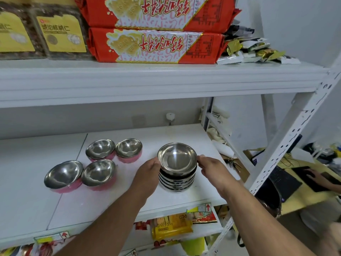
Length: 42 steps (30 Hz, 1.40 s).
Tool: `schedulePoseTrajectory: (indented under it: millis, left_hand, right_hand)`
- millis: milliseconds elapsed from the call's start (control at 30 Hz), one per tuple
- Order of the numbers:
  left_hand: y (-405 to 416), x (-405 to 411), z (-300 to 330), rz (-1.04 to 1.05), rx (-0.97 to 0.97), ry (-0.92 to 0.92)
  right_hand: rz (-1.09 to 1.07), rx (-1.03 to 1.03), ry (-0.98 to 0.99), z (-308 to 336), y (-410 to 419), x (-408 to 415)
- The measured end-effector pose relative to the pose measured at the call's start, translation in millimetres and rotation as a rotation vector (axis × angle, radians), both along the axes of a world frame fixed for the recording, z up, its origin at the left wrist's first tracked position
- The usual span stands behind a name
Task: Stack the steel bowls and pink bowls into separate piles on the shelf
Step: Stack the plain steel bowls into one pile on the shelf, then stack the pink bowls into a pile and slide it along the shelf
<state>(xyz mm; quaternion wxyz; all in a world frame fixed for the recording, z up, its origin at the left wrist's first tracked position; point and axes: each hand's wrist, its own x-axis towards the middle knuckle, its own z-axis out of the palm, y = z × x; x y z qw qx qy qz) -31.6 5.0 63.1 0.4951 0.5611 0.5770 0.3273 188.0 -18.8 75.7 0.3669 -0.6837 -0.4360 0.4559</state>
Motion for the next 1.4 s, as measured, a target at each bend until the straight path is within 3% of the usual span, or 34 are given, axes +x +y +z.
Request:
schedulePoseTrajectory:
  millis: [200, 400, 500, 633, 767, 933, 1400]
  left_hand:
    - [-7.5, -3.7, -5.7, 0.001, 0.0, 0.048]
    - [-14.3, -28.4, -14.4, -0.027, 0.013, 0.207]
    - [-23.1, -46.3, -19.5, -0.092, 0.085, 0.405]
    - [-35.0, -71.8, -19.7, -0.111, 0.122, 0.669]
    - [-51.1, -97.0, -21.4, -0.055, 0.078, 0.829]
    - [-82.4, -115.3, -13.9, 0.066, 0.006, 0.904]
    - [-123.4, -163.4, -6.8, 0.153, -0.097, 0.927]
  right_hand:
    - [-0.021, 0.004, -0.027, 8.8, -16.4, -16.0]
    - [-0.014, 0.338, -0.313, 27.7, -48.1, -56.1]
    - [0.215, 0.371, -0.4, 28.0, -59.2, -83.9]
    - [0.629, 0.243, -0.548, 12.1, -61.5, -116.8]
    - [0.785, 0.22, -0.74, 1.3, -60.7, -138.3]
    - [0.853, 0.236, -0.877, -6.5, -56.6, -151.4]
    - [0.892, 0.188, -0.826, -20.9, -54.8, -178.9]
